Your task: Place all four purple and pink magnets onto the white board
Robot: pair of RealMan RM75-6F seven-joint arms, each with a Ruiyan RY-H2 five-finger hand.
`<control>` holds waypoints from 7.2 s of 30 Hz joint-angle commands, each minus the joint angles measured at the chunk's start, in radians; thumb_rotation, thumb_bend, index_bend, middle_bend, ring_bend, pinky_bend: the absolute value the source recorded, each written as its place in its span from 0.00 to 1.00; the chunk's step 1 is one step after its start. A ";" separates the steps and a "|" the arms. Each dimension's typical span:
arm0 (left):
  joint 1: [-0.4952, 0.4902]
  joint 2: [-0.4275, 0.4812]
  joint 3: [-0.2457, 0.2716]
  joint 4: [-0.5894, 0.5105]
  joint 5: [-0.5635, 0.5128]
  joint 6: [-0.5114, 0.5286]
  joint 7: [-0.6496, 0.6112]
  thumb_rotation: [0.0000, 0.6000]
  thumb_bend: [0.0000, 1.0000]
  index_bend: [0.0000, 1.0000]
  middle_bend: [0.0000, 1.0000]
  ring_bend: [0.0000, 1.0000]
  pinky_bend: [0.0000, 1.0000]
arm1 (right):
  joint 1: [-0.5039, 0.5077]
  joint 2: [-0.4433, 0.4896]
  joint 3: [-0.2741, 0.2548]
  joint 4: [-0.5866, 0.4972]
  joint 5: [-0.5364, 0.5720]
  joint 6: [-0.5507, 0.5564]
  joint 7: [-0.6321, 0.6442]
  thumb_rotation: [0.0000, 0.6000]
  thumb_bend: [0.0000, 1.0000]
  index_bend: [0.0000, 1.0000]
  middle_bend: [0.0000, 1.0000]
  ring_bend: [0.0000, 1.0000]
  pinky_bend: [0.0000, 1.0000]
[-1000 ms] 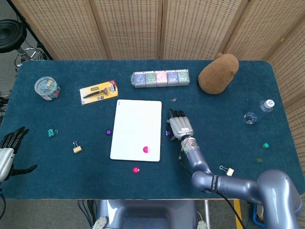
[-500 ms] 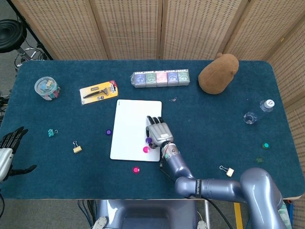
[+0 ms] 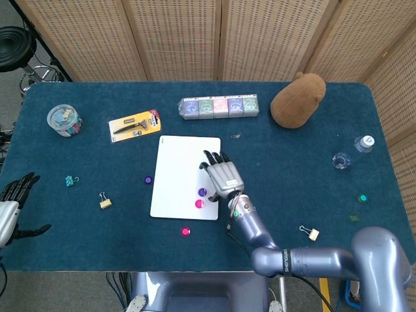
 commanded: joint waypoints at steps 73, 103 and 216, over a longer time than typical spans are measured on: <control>-0.718 -0.523 -0.159 0.206 -0.843 -0.514 0.784 1.00 0.26 0.40 0.00 0.00 0.00 | -0.836 0.513 -0.289 -0.028 -0.845 0.297 0.730 1.00 0.00 0.27 0.00 0.00 0.00; -0.732 -0.536 -0.147 0.220 -0.873 -0.487 0.790 1.00 0.32 0.64 0.00 0.00 0.00 | -0.860 0.529 -0.249 -0.028 -0.866 0.257 0.770 1.00 0.00 0.29 0.00 0.00 0.00; -0.610 -0.520 0.067 -0.036 -0.045 -0.486 0.871 1.00 0.31 0.24 0.00 0.00 0.00 | -0.876 0.535 -0.215 -0.033 -0.857 0.199 0.786 1.00 0.00 0.29 0.00 0.00 0.00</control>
